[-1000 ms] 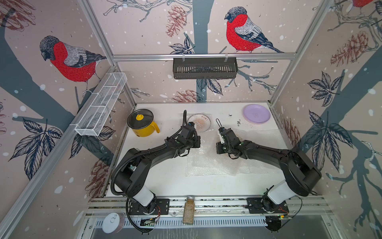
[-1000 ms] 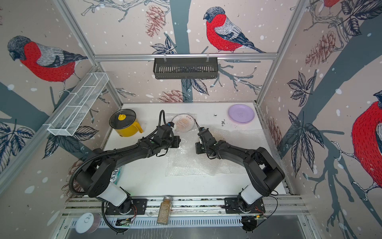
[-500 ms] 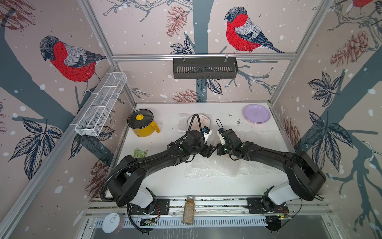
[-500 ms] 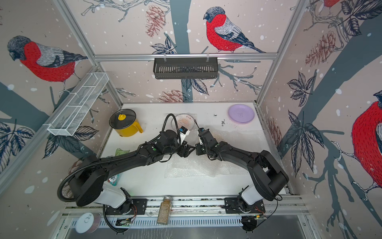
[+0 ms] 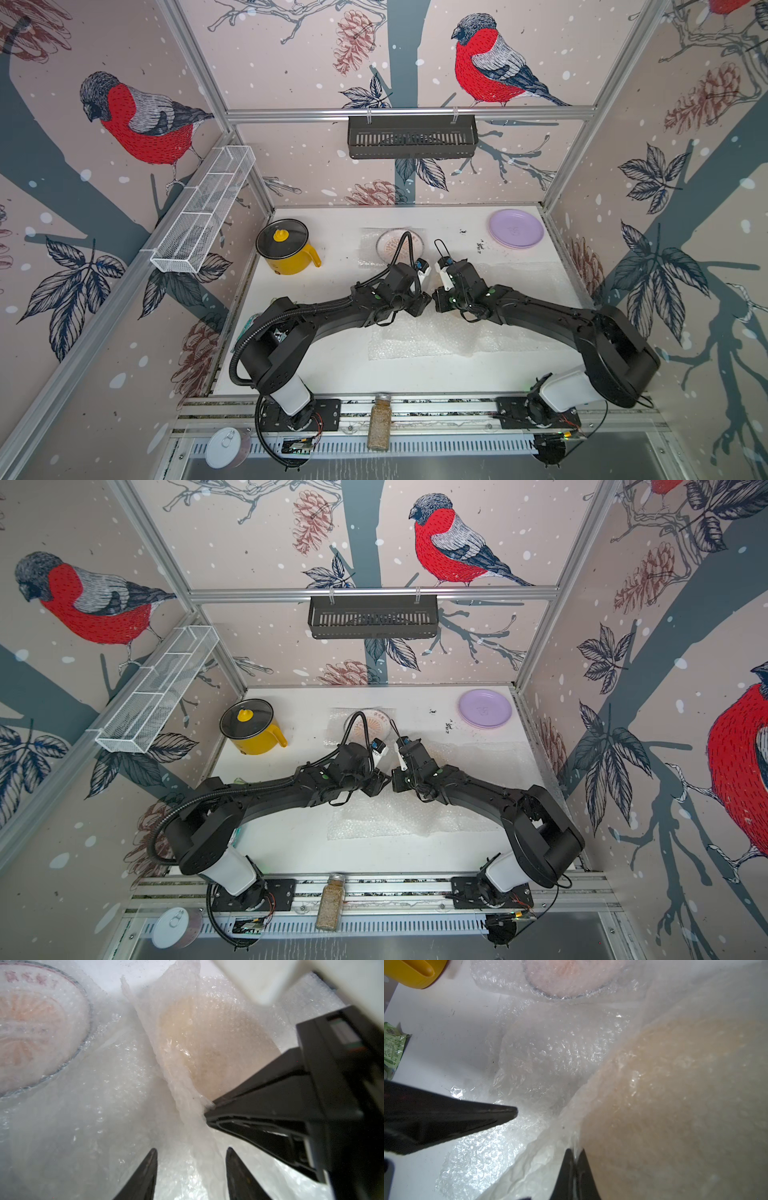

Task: Unpack dinner plates from bubble wrap
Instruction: Unwrap the bubble wrap.

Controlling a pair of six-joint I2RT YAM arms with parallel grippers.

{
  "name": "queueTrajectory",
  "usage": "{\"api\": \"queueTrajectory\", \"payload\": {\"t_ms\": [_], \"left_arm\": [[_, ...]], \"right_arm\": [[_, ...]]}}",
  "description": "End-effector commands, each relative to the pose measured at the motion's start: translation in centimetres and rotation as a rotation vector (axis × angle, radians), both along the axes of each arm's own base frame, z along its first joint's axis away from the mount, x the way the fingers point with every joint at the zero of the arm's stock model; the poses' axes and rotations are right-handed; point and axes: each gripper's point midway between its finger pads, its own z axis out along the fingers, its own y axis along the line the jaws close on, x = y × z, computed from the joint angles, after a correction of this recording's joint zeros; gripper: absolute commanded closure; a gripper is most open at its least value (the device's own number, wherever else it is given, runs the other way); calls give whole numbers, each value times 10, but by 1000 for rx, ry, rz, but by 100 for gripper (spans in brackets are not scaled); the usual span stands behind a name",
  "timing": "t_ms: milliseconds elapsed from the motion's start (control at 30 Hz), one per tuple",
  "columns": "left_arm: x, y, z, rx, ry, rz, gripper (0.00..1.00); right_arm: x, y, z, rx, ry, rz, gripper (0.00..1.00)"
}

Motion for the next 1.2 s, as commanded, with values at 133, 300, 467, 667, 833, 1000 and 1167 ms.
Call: {"api": "queueTrajectory", "payload": {"t_ms": [133,300,467,667,833,1000,1167], "left_arm": [[17,-7,-3,3,-5,52,60],[19,-20,-8,-15,23,27,68],[22,-23,-6,-39,34,43,84],[30,-16,7,-87,55,126,100],[40,6,20,-161,107,223,100],[38,21,35,-294,154,219,100],[40,28,45,-338,167,241,100]], "right_arm": [[-3,11,8,40,-15,40,98],[-4,13,11,36,-34,50,98],[-6,16,15,44,-49,62,98],[-5,15,14,36,-52,57,98],[-5,13,16,35,-59,52,98],[-3,10,18,32,-70,40,98],[-1,7,13,22,-54,28,98]]}}
